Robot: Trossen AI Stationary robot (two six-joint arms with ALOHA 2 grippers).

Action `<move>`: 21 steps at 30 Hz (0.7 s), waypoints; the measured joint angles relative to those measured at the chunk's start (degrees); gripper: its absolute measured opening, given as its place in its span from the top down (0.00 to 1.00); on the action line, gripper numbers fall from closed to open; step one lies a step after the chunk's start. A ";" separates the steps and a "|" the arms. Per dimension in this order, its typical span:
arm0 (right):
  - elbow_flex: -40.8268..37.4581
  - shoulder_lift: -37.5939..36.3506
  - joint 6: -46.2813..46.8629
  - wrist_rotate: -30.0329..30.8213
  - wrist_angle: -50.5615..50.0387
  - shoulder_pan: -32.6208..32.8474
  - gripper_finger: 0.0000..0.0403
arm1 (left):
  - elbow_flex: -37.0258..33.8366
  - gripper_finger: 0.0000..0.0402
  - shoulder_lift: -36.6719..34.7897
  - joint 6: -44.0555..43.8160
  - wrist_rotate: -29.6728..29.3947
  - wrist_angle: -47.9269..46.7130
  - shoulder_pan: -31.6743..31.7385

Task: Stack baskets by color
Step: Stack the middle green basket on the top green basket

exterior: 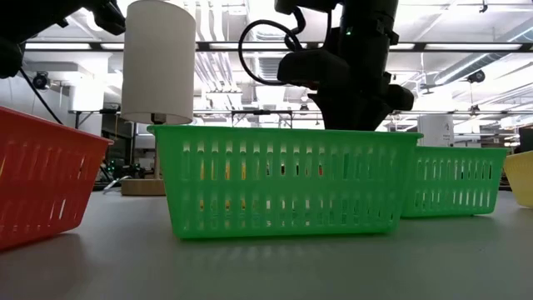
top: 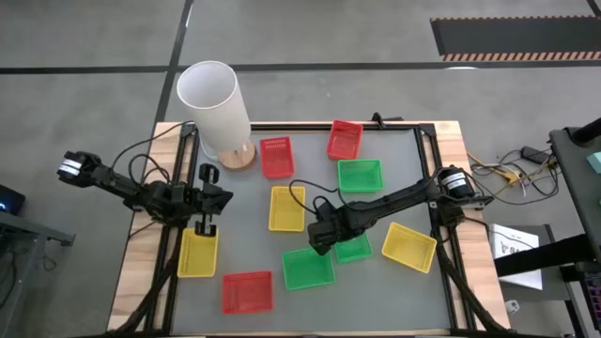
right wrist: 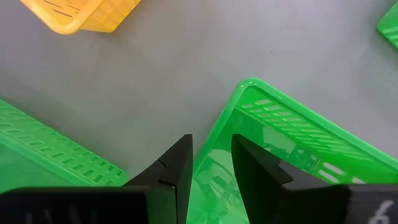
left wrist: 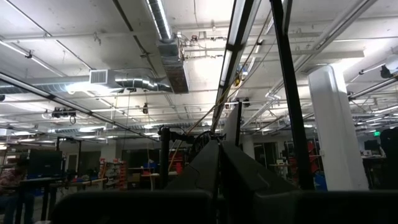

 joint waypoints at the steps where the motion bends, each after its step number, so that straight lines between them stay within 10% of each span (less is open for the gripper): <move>1: -0.03 0.00 0.33 0.00 0.02 0.00 0.75 | -0.02 1.00 -0.02 0.00 0.00 0.00 0.00; 21: -2.01 1.55 0.82 -0.01 2.86 0.05 0.90 | -0.26 1.00 -0.09 0.00 0.00 0.00 0.00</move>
